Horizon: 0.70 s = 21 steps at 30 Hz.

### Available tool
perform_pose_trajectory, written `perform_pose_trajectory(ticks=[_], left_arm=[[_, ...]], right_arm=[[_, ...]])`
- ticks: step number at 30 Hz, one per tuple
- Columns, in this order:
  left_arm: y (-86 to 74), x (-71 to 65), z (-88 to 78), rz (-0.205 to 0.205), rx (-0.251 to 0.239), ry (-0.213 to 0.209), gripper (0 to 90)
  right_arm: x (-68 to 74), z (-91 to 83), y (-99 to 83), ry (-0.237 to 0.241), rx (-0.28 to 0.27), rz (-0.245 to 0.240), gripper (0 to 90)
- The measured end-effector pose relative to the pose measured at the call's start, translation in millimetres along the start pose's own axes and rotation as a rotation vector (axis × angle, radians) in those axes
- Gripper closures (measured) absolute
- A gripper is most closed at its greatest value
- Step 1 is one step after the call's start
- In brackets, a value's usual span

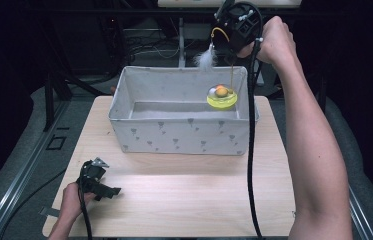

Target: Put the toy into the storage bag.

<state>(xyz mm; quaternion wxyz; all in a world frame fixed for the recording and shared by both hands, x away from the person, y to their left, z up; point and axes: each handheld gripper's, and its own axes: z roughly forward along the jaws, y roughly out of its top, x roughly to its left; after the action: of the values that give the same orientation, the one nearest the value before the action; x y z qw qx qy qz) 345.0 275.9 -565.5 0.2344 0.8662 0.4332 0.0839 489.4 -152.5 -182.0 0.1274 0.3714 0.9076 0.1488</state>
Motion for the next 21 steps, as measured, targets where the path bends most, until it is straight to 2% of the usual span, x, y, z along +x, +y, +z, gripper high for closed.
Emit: perform_pose_trajectory(ticks=[10, 21], left_arm=[[-0.1, 1.3, -0.2, -0.002, 0.003, -0.010, 3.1], [-0.2, 1.5, -0.3, -0.001, 0.004, -0.010, 3.1]], right_arm=[[-14.1, 23.2, -6.3, 0.006, 0.009, 0.034, 88.0], [-21.3, 44.6, -10.0, 0.001, 0.014, 0.056, 88.0]])
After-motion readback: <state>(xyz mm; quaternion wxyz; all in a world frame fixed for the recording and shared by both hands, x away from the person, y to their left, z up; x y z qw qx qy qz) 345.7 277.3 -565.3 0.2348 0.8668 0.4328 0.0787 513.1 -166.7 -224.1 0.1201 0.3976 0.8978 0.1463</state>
